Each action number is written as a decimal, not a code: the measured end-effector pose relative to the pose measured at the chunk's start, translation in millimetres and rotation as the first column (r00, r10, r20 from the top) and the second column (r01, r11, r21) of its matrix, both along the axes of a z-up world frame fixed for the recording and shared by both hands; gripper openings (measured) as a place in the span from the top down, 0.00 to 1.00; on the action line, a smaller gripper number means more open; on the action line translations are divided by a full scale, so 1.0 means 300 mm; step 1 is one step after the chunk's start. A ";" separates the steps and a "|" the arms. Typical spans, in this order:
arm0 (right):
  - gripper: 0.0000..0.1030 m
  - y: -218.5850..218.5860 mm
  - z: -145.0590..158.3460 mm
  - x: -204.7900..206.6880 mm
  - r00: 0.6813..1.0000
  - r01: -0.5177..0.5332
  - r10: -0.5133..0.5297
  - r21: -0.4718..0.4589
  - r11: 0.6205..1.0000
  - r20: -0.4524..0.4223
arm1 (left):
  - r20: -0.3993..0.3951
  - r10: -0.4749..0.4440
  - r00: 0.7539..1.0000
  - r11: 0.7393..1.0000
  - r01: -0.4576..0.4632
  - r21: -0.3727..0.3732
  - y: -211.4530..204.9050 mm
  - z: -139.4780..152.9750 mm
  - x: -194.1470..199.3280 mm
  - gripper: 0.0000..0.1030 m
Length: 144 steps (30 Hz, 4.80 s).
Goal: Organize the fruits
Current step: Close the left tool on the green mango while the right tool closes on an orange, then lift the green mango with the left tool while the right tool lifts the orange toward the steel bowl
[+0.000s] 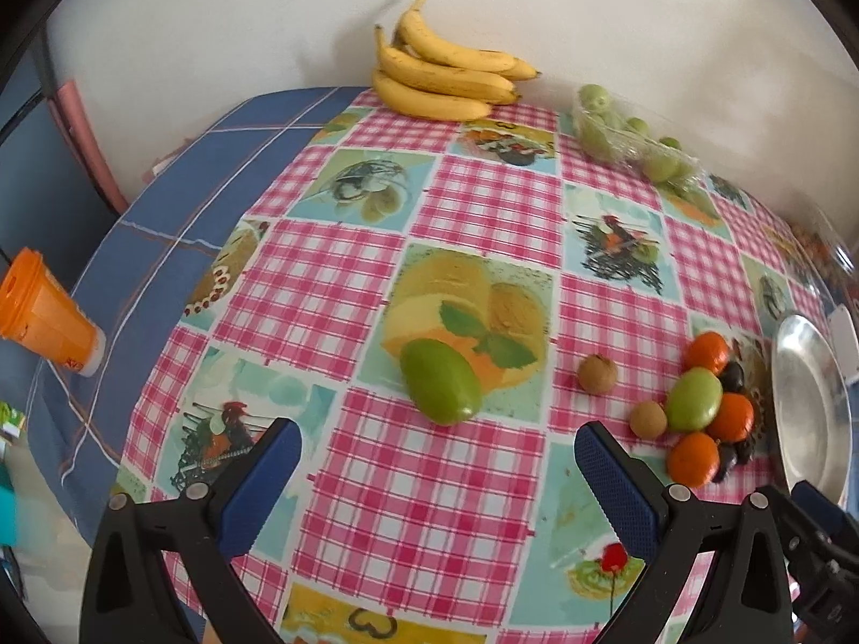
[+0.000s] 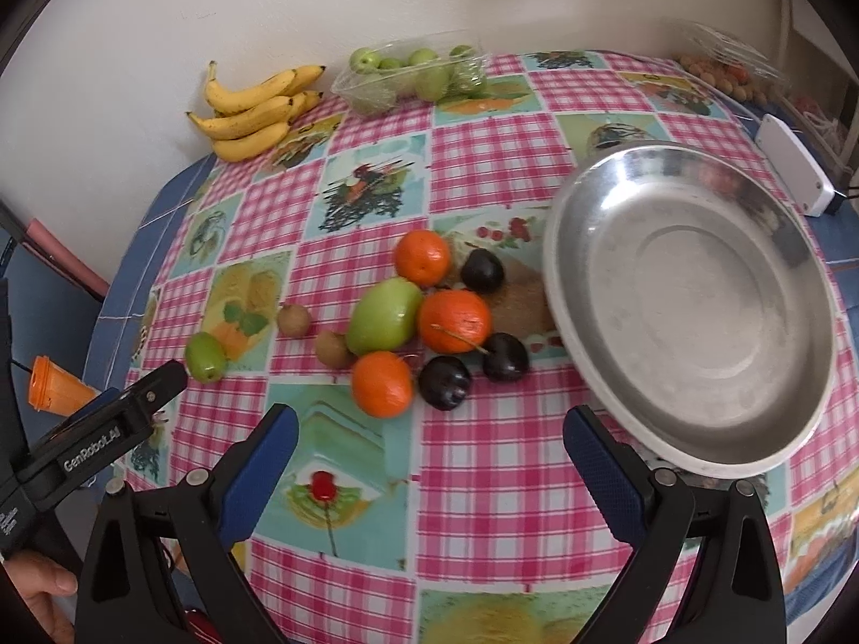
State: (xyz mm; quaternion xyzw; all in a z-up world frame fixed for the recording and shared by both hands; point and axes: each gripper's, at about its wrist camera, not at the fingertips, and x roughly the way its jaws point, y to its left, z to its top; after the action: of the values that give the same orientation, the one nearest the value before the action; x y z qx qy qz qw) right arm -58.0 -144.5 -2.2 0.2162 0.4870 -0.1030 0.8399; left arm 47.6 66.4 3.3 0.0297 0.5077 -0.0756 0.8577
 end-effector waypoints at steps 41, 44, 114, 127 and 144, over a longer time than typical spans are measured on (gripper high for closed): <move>0.70 0.085 -0.091 0.155 0.988 -0.106 0.097 -0.067 0.992 -0.118 | -0.132 0.046 0.990 0.994 -0.058 -0.087 0.019 -0.142 0.152 0.60; 0.70 0.087 -0.087 0.154 0.988 -0.109 0.101 -0.070 0.992 -0.117 | -0.136 0.045 0.990 0.994 -0.058 -0.095 0.025 -0.140 0.150 0.61; 0.64 0.218 -0.147 0.211 0.949 -0.277 0.201 -0.338 0.899 -0.243 | -0.192 -0.085 0.978 0.996 0.076 -0.052 -0.060 -0.135 0.081 0.61; 0.66 0.204 -0.126 0.207 0.954 -0.259 0.211 -0.233 0.937 -0.211 | -0.188 -0.074 0.979 0.996 0.064 -0.061 -0.051 -0.126 0.077 0.61; 0.66 -0.024 0.001 0.122 0.994 0.015 -0.011 0.035 0.999 -0.112 | -0.171 -0.069 0.983 0.993 0.050 -0.111 -0.113 -0.030 0.082 0.61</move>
State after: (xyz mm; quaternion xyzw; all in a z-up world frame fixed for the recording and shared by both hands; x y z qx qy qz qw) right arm -21.5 -151.8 -1.9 0.2284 0.5334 -0.1116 0.8067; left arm 72.3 32.4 -5.7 -0.0074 0.5751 -0.1305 0.8076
